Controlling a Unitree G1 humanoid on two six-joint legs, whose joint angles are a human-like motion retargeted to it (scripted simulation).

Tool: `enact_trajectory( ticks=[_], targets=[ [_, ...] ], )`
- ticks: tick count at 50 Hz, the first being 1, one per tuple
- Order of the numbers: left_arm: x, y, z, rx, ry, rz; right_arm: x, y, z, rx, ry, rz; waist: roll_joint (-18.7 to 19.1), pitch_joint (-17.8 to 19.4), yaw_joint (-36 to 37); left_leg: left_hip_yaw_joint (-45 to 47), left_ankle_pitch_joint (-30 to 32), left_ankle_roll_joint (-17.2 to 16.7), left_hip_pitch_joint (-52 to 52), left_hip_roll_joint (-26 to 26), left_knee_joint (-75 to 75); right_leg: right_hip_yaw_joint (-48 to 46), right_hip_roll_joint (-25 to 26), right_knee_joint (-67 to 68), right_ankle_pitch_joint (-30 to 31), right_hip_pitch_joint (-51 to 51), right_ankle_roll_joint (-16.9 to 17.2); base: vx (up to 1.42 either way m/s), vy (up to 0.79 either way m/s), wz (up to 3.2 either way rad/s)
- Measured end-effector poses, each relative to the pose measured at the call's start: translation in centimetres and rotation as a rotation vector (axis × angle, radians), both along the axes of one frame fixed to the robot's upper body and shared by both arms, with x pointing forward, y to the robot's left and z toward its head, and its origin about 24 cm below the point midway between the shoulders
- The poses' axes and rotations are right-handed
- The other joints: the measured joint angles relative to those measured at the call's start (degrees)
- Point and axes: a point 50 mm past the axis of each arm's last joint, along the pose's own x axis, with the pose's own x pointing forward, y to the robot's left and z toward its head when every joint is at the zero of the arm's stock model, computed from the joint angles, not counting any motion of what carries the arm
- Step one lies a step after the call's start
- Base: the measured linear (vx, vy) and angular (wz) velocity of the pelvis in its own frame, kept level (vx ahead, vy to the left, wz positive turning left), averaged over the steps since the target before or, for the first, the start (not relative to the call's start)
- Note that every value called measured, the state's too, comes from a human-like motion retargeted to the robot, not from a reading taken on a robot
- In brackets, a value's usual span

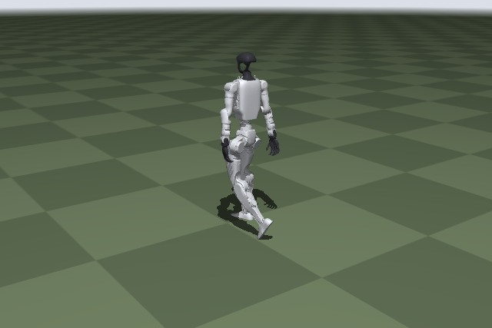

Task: Walk run

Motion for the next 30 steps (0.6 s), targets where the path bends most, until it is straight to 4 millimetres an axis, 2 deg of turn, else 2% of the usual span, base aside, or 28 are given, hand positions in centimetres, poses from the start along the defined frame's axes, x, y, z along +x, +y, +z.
enact_trajectory(
  ticks=[2,5,7,8,10,12,15,17,20,23,25,28,30],
  targets=[
    [-2.5,-0.2,0.2,-0.018,0.083,0.02,1.7,-0.7,-0.1,-0.024,-0.041,-0.002,-1.5,-0.8,0.8,4.0,3.9,-0.4,-5.2,1.1,8.7,-4.1,-1.7,-0.8,-1.0,1.8,-1.2,0.72,-0.25,0.75],
    [-5.0,-0.6,0.5,-0.052,0.16,0.032,4.9,-2.1,0.1,-0.076,-0.115,0.014,-1.4,-0.7,0.6,11.8,-2.2,5.2,-11.6,7.8,16.6,-5.8,-1.1,-1.4,-3.3,4.8,-2.4,0.55,-0.16,1.01],
    [-6.3,-1.2,0.7,-0.053,0.179,0.051,7.1,-3.3,0.4,-0.113,-0.17,0.04,-2.1,-0.1,3.1,14.4,-4.8,6.5,-14.9,6.8,16.8,-6.8,-0.9,-2.4,-3.6,6.6,-3.2,0.44,-0.07,0.03],
    [-6.9,-1.5,0.7,-0.049,0.182,0.063,8.2,-3.8,0.6,-0.132,-0.198,0.056,-2.6,0.1,4.7,14.0,-6.5,5.9,-16.8,4.7,15.9,-6.7,-0.8,-2.9,-3.8,7.5,-3.4,0.52,-0.07,-0.2],
    [-8.0,-1.9,0.9,-0.036,0.187,0.09,9.9,-4.8,1.0,-0.167,-0.252,0.082,-3.1,0.3,6.9,11.9,-9.9,5.0,-20.2,0.3,11.5,-7.9,-0.6,-3.9,-4.4,9.3,-3.8,0.49,-0.06,0.09],
    [-8.7,-2.1,1.1,-0.026,0.199,0.118,11.6,-5.8,1.5,-0.203,-0.305,0.097,-2.5,0.7,8.5,11.3,-12.8,5.6,-22.1,-1.7,3.7,-10.3,0.7,-4.6,-5.6,11.1,-4.4,0.54,-0.04,0.52],
    [-9.1,-2.4,1.2,-0.021,0.229,0.161,13.6,-7.0,2.3,-0.257,-0.375,0.091,-0.9,1.4,9.7,17.8,-15.2,8.0,-22.8,0.3,-10.0,-13.3,3.8,-5.3,-7.9,14.1,-5.4,0.44,-0.04,0.94],
    [-9.1,-2.6,1.2,-0.015,0.238,0.194,14.2,-7.4,2.6,-0.282,-0.409,0.069,0.2,2.0,9.8,22.8,-17.7,8.2,-22.3,0.4,-18.1,-15.9,6.1,-5.8,-9.5,16.4,-6.1,0.58,-0.02,1.2],
    [-8.6,-3.0,1.0,-0.007,0.217,0.249,14.6,-7.3,2.6,-0.291,-0.443,0.029,0.9,2.3,9.3,30.3,-23.6,10.1,-20.8,-1.6,-27.2,-20.7,8.5,-6.1,-11.8,19.5,-6.8,0.52,-0.05,1.32],
    [-7.8,-3.7,0.7,-0.016,0.188,0.302,14.0,-6.6,2.2,-0.253,-0.43,0.011,-0.4,2.1,9.9,39.1,-22.8,17.8,-18.4,-1.8,-30.6,-23.3,8.6,-5.0,-12.9,21.6,-6.2,0.66,-0.01,0.78],
    [-7.5,-4.2,0.6,-0.021,0.175,0.335,13.2,-5.7,1.7,-0.209,-0.4,0.018,-1.8,1.6,11.9,41.0,-20.6,21.0,-17.3,-1.2,-29.8,-23.1,8.1,-3.1,-11.9,22.5,-5.3,0.66,-0.04,-0.2],
    [-7.4,-4.0,0.6,-0.021,0.181,0.361,11.0,-3.7,0.7,-0.132,-0.323,0.032,-3.6,0.2,14.8,29.8,-24.0,22.1,-18.6,-2.8,-27.6,-23.4,6.6,0.9,-4.1,23.7,-2.2,0.82,-0.04,-0.24],
    [-6.7,-3.6,0.5,-0.018,0.173,0.363,9.3,-2.4,0.2,-0.095,-0.282,0.036,-2.7,-0.2,15.4,31.7,-24.8,22.1,-16.2,-0.9,-27.5,-23.8,6.1,6.5,6.2,23.1,0.3,0.66,0.11,0.64]
  ],
)
